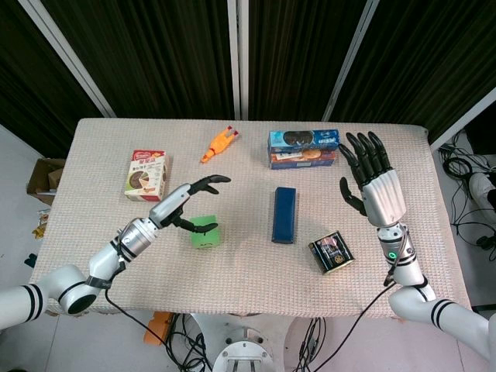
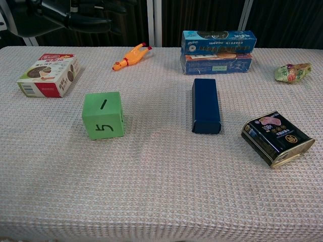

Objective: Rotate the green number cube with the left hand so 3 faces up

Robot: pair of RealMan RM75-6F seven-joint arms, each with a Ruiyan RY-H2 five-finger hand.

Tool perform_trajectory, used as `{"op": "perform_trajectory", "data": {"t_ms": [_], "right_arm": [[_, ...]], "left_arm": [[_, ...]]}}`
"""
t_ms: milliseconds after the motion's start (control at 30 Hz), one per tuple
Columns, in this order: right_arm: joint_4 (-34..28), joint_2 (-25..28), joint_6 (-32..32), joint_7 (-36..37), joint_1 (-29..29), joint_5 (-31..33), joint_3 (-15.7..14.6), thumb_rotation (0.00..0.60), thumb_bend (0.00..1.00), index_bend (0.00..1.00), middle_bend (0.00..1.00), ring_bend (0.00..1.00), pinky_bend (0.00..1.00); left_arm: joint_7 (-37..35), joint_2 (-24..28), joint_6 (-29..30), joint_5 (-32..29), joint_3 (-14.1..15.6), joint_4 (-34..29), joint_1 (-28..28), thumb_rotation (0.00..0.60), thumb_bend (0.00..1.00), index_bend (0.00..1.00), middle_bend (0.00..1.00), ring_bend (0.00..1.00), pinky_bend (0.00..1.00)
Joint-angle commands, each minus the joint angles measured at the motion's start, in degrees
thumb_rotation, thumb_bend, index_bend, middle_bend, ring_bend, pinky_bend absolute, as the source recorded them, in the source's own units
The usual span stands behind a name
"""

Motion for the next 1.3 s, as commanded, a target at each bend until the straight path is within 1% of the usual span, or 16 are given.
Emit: {"op": "perform_trajectory", "data": {"t_ms": [33, 300, 467, 567, 633, 700, 733, 833, 900, 933, 967, 1000, 1033, 1067, 1133, 1300], "right_arm": [[-0.06, -0.12, -0.04, -0.06, 0.0, -0.01, -0.12, 0.6, 0.48, 0.0, 0.0, 0.0, 0.0], [-0.15, -0.07, 0.34, -0.1, -0.22, -0.09, -0.3, 0.6, 0.48, 0.0, 0.0, 0.0, 0.0], [-0.5, 0.48, 0.74, -0.08, -0.43, -0.14, -0.21, 0.6, 0.48, 0.0, 0.0, 0.0, 0.0], [-0.84, 1.01, 1.34, 0.04, -0.78, -0.37, -0.3, 0.6, 0.48, 0.0, 0.0, 0.0, 0.0], [-1.15, 1.39, 1.77, 0.21, -1.1, -0.45, -0.35, 0.6, 0.48, 0.0, 0.0, 0.0, 0.0], [-1.47, 1.98, 2.18, 0.36, -1.52, -0.54, -0.46, 0.6, 0.48, 0.0, 0.0, 0.0, 0.0], [-1.59, 2.38, 2.44, 0.44, -1.78, -0.62, -0.54, 0.6, 0.48, 0.0, 0.0, 0.0, 0.0], [-1.83, 3.41, 3.26, 0.72, -2.63, -0.67, -0.69, 0.6, 0.48, 0.0, 0.0, 0.0, 0.0], [-1.97, 4.06, 3.81, 0.82, -3.39, -0.48, -0.79, 0.6, 0.48, 0.0, 0.0, 0.0, 0.0], [-2.13, 4.5, 4.11, 0.84, -4.04, -0.16, -0.91, 0.6, 0.48, 0.0, 0.0, 0.0, 0.0], [-2.28, 4.86, 4.25, 0.88, -4.62, 0.14, -1.06, 0.6, 0.48, 0.0, 0.0, 0.0, 0.0], [-2.51, 5.29, 4.22, 0.97, -5.25, 0.47, -1.35, 0.6, 0.48, 0.0, 0.0, 0.0, 0.0], [-2.94, 5.99, 3.98, 1.0, -6.23, 1.03, -1.87, 0.6, 0.48, 0.0, 0.0, 0.0, 0.0], [-3.26, 6.5, 3.91, 0.87, -7.02, 1.54, -2.16, 0.6, 0.48, 0.0, 0.0, 0.0, 0.0], [-4.48, 7.77, 3.34, 0.41, -9.02, 2.89, -3.11, 0.6, 0.48, 0.0, 0.0, 0.0, 0.0], [-6.42, 9.85, 2.66, -1.26, -13.96, 6.6, -4.85, 0.6, 0.48, 0.0, 0.0, 0.0, 0.0]], "left_arm": [[-0.02, 0.1, 0.23, 0.04, 0.12, -0.02, 0.06, 0.6, 0.24, 0.15, 0.13, 0.1, 0.23], [-0.18, 0.07, 0.33, 0.15, 0.4, -0.14, -0.22, 0.6, 0.24, 0.15, 0.13, 0.1, 0.23], [0.37, 0.31, 0.27, 0.36, 0.59, -0.54, -0.47, 0.6, 0.21, 0.15, 0.13, 0.1, 0.23], [4.32, 1.02, 0.33, 0.72, 1.42, -0.45, -0.09, 0.6, 0.2, 0.15, 0.13, 0.1, 0.23], [10.99, 1.45, 0.29, 0.66, 2.22, -0.09, 0.44, 0.6, 0.2, 0.15, 0.13, 0.1, 0.23], [22.86, 1.79, -0.24, -1.27, 3.19, -0.08, 1.55, 0.6, 0.2, 0.15, 0.14, 0.1, 0.22], [31.18, 1.61, -0.16, -2.81, 3.73, -0.28, 2.39, 0.6, 0.2, 0.14, 0.14, 0.1, 0.21], [50.68, -0.19, 0.69, -7.59, 5.13, -1.11, 4.59, 0.6, 0.19, 0.14, 0.14, 0.1, 0.2], [59.92, -1.31, 0.64, -10.31, 6.09, -1.9, 5.37, 0.595, 0.19, 0.14, 0.14, 0.1, 0.19], [65.14, -2.0, 0.49, -12.27, 6.62, -2.4, 5.73, 0.58, 0.19, 0.13, 0.14, 0.1, 0.19], [69.01, -2.48, 0.37, -13.99, 6.98, -2.79, 5.97, 0.531, 0.18, 0.13, 0.14, 0.1, 0.19], [72.72, -2.91, 0.18, -15.77, 7.34, -3.35, 6.11, 0.498, 0.17, 0.13, 0.14, 0.1, 0.18], [77.06, -3.49, 0.13, -17.86, 7.72, -4.12, 6.21, 0.443, 0.16, 0.12, 0.14, 0.1, 0.18], [79.87, -4.08, 0.51, -19.1, 7.89, -4.48, 6.33, 0.41, 0.15, 0.12, 0.14, 0.1, 0.18], [84.67, -5.82, 1.79, -21.06, 8.1, -4.62, 6.74, 0.368, 0.13, 0.11, 0.14, 0.09, 0.18], [86.19, -7.96, 0.82, -24.33, 7.84, -4.42, 6.85, 0.346, 0.13, 0.11, 0.13, 0.09, 0.18]]}}
